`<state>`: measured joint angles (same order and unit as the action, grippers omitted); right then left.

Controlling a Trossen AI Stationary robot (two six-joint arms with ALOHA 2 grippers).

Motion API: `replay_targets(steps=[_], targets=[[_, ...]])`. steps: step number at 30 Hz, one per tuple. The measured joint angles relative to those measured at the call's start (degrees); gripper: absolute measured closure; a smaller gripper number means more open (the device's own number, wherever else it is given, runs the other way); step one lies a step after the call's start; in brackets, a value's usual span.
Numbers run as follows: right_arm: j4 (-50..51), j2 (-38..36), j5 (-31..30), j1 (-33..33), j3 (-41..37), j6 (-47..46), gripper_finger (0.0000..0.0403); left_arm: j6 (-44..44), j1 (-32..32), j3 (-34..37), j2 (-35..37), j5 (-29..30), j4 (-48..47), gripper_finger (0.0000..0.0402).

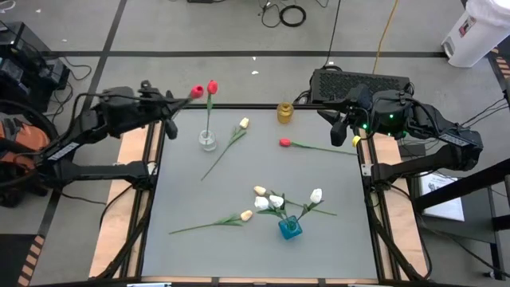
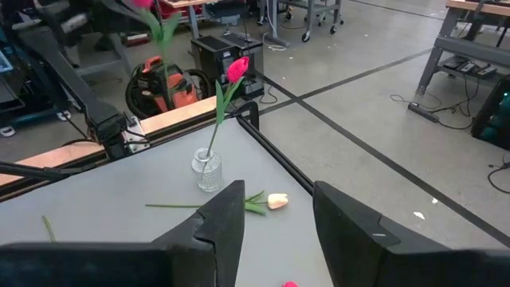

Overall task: Sort flowers into vase by color
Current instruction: Put the left red tulip into the transparent vase

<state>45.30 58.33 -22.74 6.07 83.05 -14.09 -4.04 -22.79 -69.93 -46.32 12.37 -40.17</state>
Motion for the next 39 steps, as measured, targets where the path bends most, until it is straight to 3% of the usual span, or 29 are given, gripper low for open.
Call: replay_targets(steps=[7,19,39], targets=[[0.0,0.0,0.0,0.0,0.0,0.0,0.0261,5.2,0.0,0.0,2.7,3.1,5.5,0.0402],[0.0,0.4,0.0,0.0,0.0,-0.2,0.0261,3.8,-0.8,0.5,4.4,6.8,8.8,0.0402],[0.3,6.0,0.3,0.0,0.0,-0.1,0.0261,10.8,-3.1,19.6,23.8,7.4,12.1,0.0402]])
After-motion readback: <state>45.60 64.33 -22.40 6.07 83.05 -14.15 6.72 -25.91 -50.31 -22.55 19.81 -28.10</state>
